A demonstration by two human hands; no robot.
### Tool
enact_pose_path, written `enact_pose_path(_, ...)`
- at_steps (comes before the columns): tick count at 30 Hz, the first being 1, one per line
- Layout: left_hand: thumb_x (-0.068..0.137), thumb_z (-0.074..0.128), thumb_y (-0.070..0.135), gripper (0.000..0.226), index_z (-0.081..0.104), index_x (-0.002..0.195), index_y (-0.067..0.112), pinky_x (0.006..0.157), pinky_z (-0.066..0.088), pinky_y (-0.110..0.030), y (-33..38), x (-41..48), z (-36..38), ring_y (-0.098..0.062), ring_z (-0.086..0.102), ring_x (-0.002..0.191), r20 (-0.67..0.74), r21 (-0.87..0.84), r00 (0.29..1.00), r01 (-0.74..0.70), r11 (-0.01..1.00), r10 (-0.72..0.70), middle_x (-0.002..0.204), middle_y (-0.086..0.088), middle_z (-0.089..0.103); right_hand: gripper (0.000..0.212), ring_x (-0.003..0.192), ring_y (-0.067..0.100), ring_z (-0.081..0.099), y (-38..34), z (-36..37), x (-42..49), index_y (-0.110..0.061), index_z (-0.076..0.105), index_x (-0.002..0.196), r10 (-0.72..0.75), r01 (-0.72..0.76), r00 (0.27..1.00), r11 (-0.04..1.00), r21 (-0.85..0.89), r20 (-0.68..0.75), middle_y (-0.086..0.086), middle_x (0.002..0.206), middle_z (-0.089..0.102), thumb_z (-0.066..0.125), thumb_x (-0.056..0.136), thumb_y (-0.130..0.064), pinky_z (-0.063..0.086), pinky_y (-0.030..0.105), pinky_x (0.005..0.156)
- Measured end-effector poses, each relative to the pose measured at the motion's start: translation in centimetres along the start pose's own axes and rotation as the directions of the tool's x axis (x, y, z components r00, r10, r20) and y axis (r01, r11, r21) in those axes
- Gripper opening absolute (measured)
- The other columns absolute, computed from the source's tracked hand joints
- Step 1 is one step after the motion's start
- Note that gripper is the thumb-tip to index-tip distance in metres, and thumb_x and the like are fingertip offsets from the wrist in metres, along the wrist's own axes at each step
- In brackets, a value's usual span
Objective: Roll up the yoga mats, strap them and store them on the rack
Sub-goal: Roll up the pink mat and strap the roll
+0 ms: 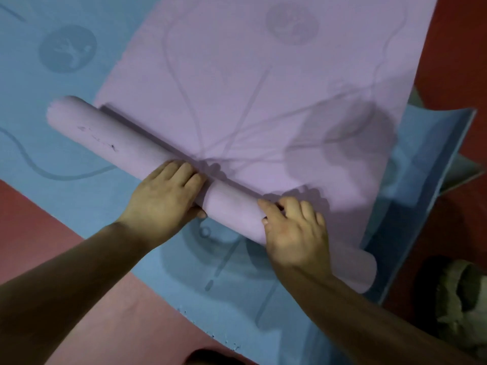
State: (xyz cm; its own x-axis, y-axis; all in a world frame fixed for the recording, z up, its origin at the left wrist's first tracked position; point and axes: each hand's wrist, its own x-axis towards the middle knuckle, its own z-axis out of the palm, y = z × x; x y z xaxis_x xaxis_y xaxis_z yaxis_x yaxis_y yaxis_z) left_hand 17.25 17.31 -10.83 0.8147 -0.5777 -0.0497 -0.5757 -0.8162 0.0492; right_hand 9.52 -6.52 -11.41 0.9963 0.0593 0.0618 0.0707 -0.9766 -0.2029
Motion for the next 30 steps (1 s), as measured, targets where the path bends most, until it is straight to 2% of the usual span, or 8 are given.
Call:
enact_pose_path(4, 0.076, 0.08, 0.042, 0.058, 0.063, 0.115, 0.002, 0.098, 0.045, -0.045, -0.3, 0.4, 0.0, -0.039, 0.059, 0.101, -0.035, 0.012, 0.999, -0.041, 0.999, 0.041, 0.104, -0.014, 0.062, 0.062, 0.087, 0.028, 0.052, 0.3, -0.9, 0.0, -0.018, 0.061, 0.115, -0.031, 0.028, 0.996, 0.999, 0.037, 0.089, 0.001, 0.096, 0.057, 0.071, 0.066, -0.054, 0.044, 0.041, 0.076)
enact_pose_path(7, 0.082, 0.072, 0.039, 0.051, 0.06, 0.115, 0.001, 0.097, 0.043, -0.044, -0.4, 1.0, 0.1, -0.039, 0.059, 0.1, -0.09, 0.009, 0.994, -0.063, 0.998, 0.064, 0.105, -0.015, 0.062, 0.057, 0.087, 0.028, 0.053, 1.0, -1.2, 0.0, -0.02, 0.06, 0.11, -0.058, 0.057, 0.991, 0.998, 0.009, 0.121, 0.0, 0.095, 0.056, 0.069, 0.062, -0.05, 0.045, 0.041, 0.075)
enact_pose_path(13, 0.09, 0.049, 0.047, 0.051, 0.06, 0.113, 0.003, 0.107, 0.037, -0.056, -0.2, 1.6, 0.4, -0.044, 0.053, 0.116, -0.027, 0.014, 0.999, -0.021, 1.0, 0.021, 0.117, -0.02, 0.059, 0.053, 0.095, 0.028, 0.051, 1.1, -1.7, 0.5, -0.022, 0.062, 0.119, -0.012, 0.009, 0.994, 1.0, 0.028, 0.111, 0.0, 0.109, 0.056, 0.067, 0.069, -0.041, 0.043, 0.041, 0.078)
enact_pose_path(17, 0.076, 0.068, 0.059, 0.074, 0.058, 0.12, 0.0, 0.109, 0.035, -0.055, -0.1, 1.9, 0.0, -0.043, 0.052, 0.108, 0.006, 0.048, 0.998, -0.056, 0.997, 0.056, 0.117, -0.021, 0.056, 0.056, 0.088, 0.029, 0.052, 1.5, -1.6, 1.4, -0.017, 0.06, 0.125, -0.024, 0.029, 0.992, 0.999, -0.04, 0.126, 0.002, 0.103, 0.059, 0.064, 0.074, -0.04, 0.041, 0.039, 0.077)
enact_pose_path(20, 0.045, 0.094, 0.044, 0.096, 0.058, 0.122, 0.0, 0.106, 0.04, -0.054, 0.2, 3.0, 0.2, -0.041, 0.055, 0.109, 0.093, 0.083, 0.995, -0.031, 0.996, 0.023, 0.119, -0.021, 0.058, 0.064, 0.088, 0.027, 0.052, 0.9, -1.6, 1.3, -0.014, 0.057, 0.128, 0.009, 0.001, 0.994, 0.997, -0.082, 0.113, 0.004, 0.1, 0.058, 0.068, 0.071, -0.04, 0.04, 0.038, 0.079)
enact_pose_path(23, 0.044, 0.095, 0.031, 0.084, 0.06, 0.114, 0.001, 0.1, 0.046, -0.051, 0.7, 3.7, 0.4, -0.039, 0.057, 0.102, 0.045, 0.074, 0.999, -0.007, 0.997, 0.004, 0.114, -0.02, 0.059, 0.072, 0.086, 0.028, 0.05, 0.3, -0.9, 1.1, -0.011, 0.056, 0.123, -0.001, 0.019, 0.99, 0.992, -0.128, 0.141, 0.006, 0.097, 0.054, 0.076, 0.062, -0.044, 0.041, 0.038, 0.08)
enact_pose_path(26, 0.054, 0.091, 0.033, 0.069, 0.062, 0.108, 0.003, 0.094, 0.045, -0.046, 0.5, 3.5, 0.4, -0.036, 0.057, 0.094, -0.018, 0.072, 0.999, -0.034, 0.997, 0.036, 0.108, -0.016, 0.06, 0.068, 0.08, 0.027, 0.052, 0.9, -0.4, 1.8, -0.013, 0.061, 0.111, -0.006, 0.03, 0.991, 0.984, -0.177, 0.133, 0.005, 0.092, 0.056, 0.086, 0.053, -0.036, 0.043, 0.037, 0.072)
enact_pose_path(30, 0.06, 0.089, 0.038, 0.057, 0.062, 0.099, 0.007, 0.082, 0.049, -0.041, 0.5, 3.5, -0.4, -0.033, 0.056, 0.084, -0.022, 0.08, 0.999, -0.034, 0.996, 0.036, 0.098, -0.01, 0.06, 0.063, 0.078, 0.027, 0.057, 1.2, -1.5, 2.4, -0.017, 0.066, 0.105, -0.028, 0.044, 0.987, 0.994, -0.104, 0.157, 0.001, 0.092, 0.062, 0.085, 0.05, -0.04, 0.048, 0.033, 0.065)
